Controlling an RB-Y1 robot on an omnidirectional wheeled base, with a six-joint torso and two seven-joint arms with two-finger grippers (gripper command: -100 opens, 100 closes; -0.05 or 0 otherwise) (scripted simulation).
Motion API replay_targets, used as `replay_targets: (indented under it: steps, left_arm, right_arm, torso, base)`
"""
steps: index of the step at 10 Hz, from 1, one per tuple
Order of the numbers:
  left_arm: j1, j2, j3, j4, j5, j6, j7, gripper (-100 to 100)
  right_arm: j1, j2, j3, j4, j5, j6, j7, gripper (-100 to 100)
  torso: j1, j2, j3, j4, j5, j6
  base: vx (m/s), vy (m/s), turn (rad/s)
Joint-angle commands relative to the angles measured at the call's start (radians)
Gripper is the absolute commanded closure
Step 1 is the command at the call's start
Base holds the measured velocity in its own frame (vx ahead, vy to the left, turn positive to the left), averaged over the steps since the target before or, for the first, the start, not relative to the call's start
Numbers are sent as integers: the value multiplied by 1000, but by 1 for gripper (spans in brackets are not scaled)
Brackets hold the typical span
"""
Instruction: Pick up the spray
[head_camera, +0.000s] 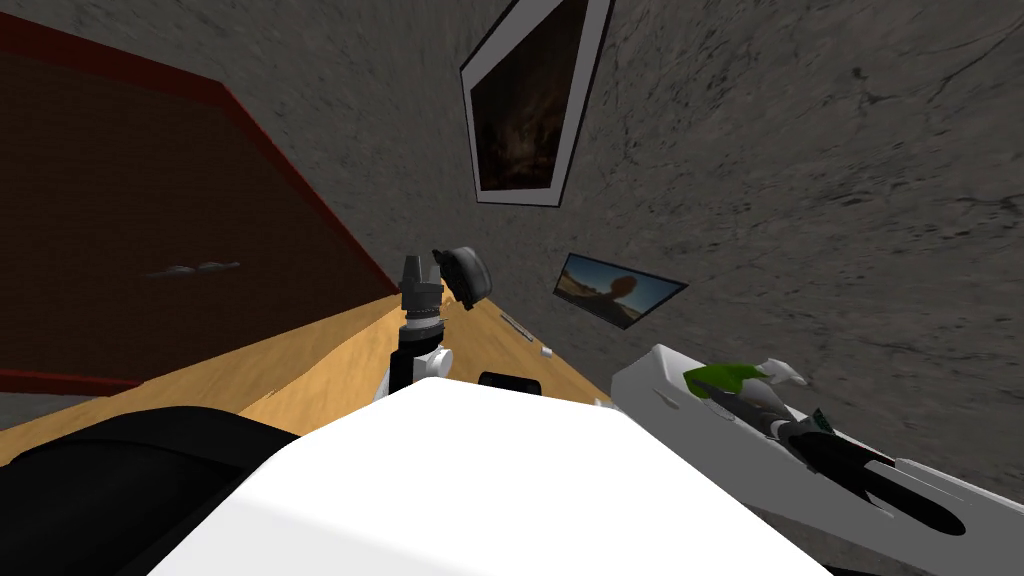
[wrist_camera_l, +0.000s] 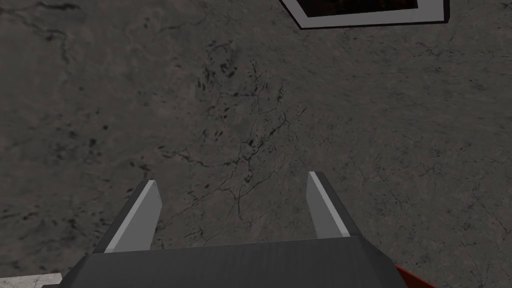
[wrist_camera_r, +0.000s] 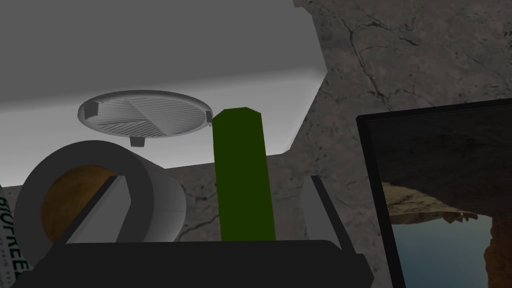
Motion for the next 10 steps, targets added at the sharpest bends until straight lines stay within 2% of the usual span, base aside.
replay_targets:
  steps: [1,2,3,4,6,7,8,9,10]
  left_arm:
    - [0,0,0,0,0,0,0,0]
    - [0,0,0,0,0,0,0,0]
    - [0,0,0,0,0,0,0,0]
    - [0,0,0,0,0,0,0,0]
    - [0,0,0,0,0,0,0,0]
    - [0,0,0,0,0,0,0,0]
    - [0,0,0,0,0,0,0,0]
    - [0,0,0,0,0,0,0,0]
    - [0,0,0,0,0,0,0,0]
  right_arm:
    - [-50,-2,50,50,-12,-20,-19,-100]
    - [-87,-2,85,85,-12,-20,-19,-100]
    - [-93,-2,104,115,-12,-20,-19,-100]
    - [-153,-10,155,163,-39,-56,-56,-100]
    - [-211,-10,220,233,-39,-56,-56,-100]
    - [-211,-10,232,251,-39,-56,-56,-100]
    - [-262,-18,276,284,-66,-93,-93,-100]
    - [-272,-18,291,297,-66,-93,-93,-100]
    - [-307,-18,324,330,-66,-93,-93,-100]
  torso:
    - [0,0,0,0,0,0]
    - [0,2,2,1,0,1]
    - [-1,0,1,1,0,2]
    - [-2,-2,-1,0,0,3]
    - [3,3,2,1,1,1]
    - [-1,1,1,1,0,3]
    - [-4,-2,-1,0,0,3]
    - [0,2,1,1,0,0]
    - [1,3,2,1,0,1]
  base:
    - [-156,40,327]
    - [-75,24,73]
    - [-19,21,-25]
    - [-124,96,312]
    - [-118,63,191]
    - [-16,-15,-15]
    - [-131,55,313]
    - [-142,77,351]
    - [-63,40,62]
